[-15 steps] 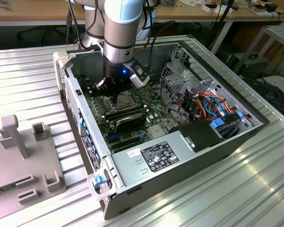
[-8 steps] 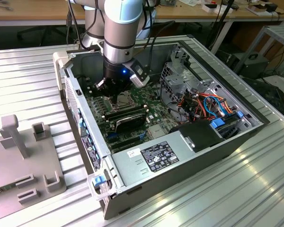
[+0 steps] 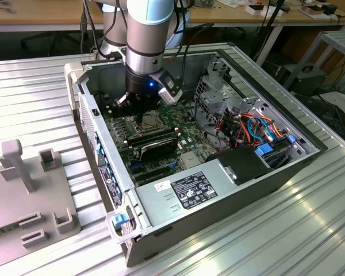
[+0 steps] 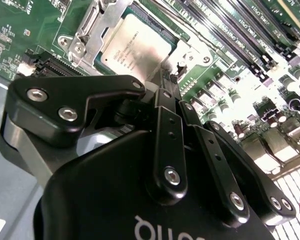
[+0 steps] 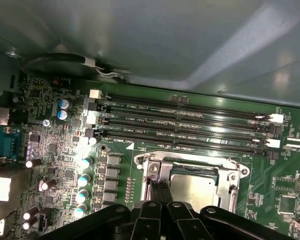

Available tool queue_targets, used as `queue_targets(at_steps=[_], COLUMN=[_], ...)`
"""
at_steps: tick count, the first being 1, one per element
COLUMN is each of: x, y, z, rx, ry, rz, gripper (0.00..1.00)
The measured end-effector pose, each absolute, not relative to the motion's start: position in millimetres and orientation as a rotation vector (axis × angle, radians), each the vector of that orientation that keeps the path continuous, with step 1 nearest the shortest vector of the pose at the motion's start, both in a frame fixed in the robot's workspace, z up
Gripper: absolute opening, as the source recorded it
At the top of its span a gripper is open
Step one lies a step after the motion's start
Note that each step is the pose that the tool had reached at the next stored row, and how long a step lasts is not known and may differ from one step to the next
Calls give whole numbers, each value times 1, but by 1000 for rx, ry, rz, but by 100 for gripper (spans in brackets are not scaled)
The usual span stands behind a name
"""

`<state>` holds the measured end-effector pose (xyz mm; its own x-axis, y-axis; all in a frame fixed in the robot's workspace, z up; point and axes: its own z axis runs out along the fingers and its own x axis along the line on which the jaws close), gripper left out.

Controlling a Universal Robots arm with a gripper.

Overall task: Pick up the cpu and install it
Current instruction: 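Close the cpu cover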

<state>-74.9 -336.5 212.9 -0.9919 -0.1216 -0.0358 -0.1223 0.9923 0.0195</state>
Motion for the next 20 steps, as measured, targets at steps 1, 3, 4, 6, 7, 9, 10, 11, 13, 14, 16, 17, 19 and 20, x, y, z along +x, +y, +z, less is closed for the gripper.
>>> queue_targets(at_steps=[1,3,4,6,7,9,10,11,13,14,16,17,19,20], x=[-75,-75,-75,-74,-74,-71,-69,-68,-65,-65,-64,-64,-64,-64], y=[-337,-337,-337,-337,-337,-337,-337,-337,-337,-337,-337,-337,-337,-337], z=[215,216,216,216,217,216,216,216,216,216,216,216,216,216], rx=[-190,-190,-190,-190,-190,-190,-189,-189,-190,-190,-189,-189,-189,-190], ry=[3101,3101,3101,3101,3101,3101,3101,3101,3101,3101,3101,3101,3101,3101], rz=[34,34,34,33,33,34,34,34,34,34,34,34,34,34], gripper=[11,11,11,11,11,11,11,11,11,11,11,11,11,11])
